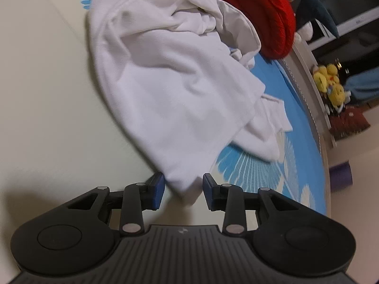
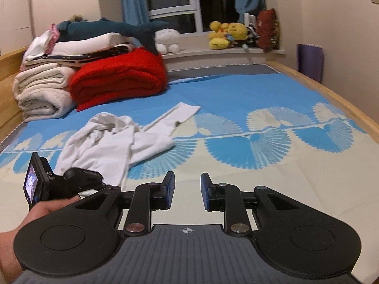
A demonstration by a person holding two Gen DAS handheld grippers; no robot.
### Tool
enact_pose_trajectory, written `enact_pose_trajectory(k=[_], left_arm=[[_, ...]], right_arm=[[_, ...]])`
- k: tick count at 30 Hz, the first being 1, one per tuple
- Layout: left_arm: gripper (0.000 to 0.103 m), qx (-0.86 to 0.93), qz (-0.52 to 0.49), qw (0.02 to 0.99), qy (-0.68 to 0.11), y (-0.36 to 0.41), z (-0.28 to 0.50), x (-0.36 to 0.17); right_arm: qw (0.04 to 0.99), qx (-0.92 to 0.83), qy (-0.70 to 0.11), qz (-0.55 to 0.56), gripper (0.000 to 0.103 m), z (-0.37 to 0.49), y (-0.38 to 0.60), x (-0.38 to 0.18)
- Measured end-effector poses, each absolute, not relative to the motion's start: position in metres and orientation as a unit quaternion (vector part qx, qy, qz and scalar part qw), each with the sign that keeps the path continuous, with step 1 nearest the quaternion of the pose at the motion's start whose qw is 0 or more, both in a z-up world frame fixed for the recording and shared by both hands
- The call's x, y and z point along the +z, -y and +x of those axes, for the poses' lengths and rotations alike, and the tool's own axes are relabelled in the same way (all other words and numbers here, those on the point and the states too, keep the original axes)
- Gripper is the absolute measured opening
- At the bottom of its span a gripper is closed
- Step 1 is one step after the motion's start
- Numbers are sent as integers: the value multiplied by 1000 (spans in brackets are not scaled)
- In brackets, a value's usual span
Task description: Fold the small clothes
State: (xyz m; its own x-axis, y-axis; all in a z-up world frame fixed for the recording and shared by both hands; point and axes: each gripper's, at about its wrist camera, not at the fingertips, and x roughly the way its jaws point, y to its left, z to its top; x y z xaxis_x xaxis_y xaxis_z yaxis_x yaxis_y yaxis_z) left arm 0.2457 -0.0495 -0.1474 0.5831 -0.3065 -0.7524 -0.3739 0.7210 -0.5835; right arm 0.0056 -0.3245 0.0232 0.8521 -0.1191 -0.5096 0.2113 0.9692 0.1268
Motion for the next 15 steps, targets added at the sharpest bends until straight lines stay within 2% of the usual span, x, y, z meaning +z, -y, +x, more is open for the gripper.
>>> enact_pose_trajectory(k=[1, 2, 5, 9, 13, 15], left_arm=[[16, 25, -367, 808, -460, 52, 251, -146], [7, 31, -355, 807, -472, 54, 256, -148], [6, 19, -325, 811, -486, 50, 260, -136], [5, -86, -276, 828, -480, 33, 236, -106], [5, -198, -151, 801, -544, 4, 201, -87], [5, -255, -36, 760, -597, -17, 177, -89]], right_arm=[[957, -90, -259, 92, 25, 6, 328, 23], [957, -94, -260, 94, 25, 7, 331, 23], [954, -101, -263, 98, 25, 9, 334, 21], [955, -102, -262, 93, 25, 11, 330, 22], [954, -110, -262, 92, 25, 9, 327, 21], [952, -115, -266, 101, 25, 8, 326, 20]])
